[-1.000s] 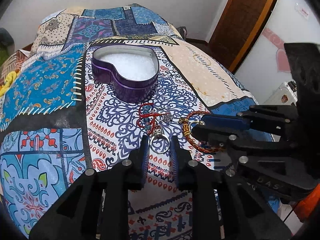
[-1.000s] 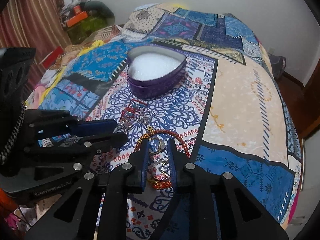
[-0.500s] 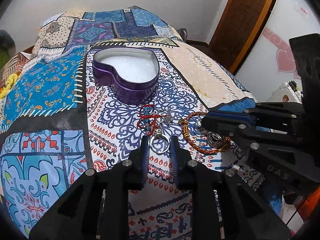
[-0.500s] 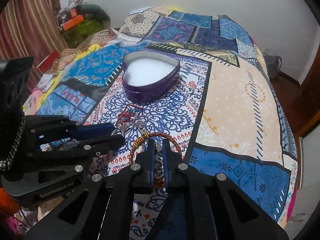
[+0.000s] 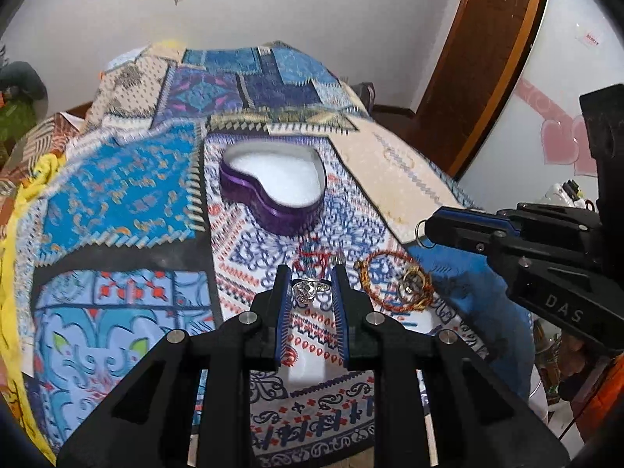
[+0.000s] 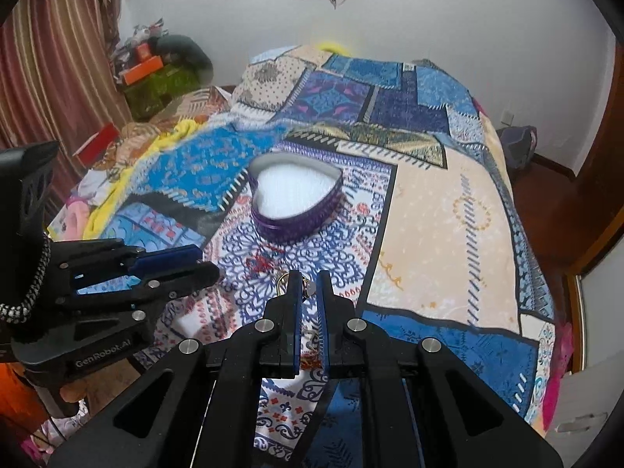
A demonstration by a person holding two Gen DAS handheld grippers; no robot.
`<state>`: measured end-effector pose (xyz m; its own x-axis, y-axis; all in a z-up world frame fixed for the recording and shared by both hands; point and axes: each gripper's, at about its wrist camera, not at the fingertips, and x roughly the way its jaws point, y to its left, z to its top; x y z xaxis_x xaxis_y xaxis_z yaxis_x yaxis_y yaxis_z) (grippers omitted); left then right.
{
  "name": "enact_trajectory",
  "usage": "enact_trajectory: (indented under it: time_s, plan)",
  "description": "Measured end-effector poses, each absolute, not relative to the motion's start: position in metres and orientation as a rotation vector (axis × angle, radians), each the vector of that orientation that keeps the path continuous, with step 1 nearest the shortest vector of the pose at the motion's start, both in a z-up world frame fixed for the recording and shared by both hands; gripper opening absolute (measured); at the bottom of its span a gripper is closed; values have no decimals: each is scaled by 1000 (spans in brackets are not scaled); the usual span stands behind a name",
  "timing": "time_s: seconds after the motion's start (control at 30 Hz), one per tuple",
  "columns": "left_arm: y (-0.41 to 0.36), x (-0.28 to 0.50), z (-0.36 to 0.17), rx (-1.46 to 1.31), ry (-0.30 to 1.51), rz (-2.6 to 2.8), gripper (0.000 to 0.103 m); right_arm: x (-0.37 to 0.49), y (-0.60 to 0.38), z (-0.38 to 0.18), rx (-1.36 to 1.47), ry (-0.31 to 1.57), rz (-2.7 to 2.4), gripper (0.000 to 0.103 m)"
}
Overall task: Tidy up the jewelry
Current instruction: 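Carry both rings over the purple tin and open both tools to drop them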
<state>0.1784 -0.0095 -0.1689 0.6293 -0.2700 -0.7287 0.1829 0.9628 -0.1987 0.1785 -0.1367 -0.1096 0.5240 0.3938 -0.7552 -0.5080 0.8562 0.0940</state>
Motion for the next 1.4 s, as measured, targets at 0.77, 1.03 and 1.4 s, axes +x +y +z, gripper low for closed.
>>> enact_trajectory:
  time_s: [0.77, 1.03, 1.4]
  plan:
    - [15, 204, -105, -91, 667, -222, 20, 202, -121, -78, -112, 753, 558, 6]
    - [18, 237, -110, -101, 678, -237, 20, 227, -114, -88, -112, 784, 559, 6]
    - [20, 284, -145, -120, 789, -268, 20, 264, -99, -112, -127, 881, 600, 6]
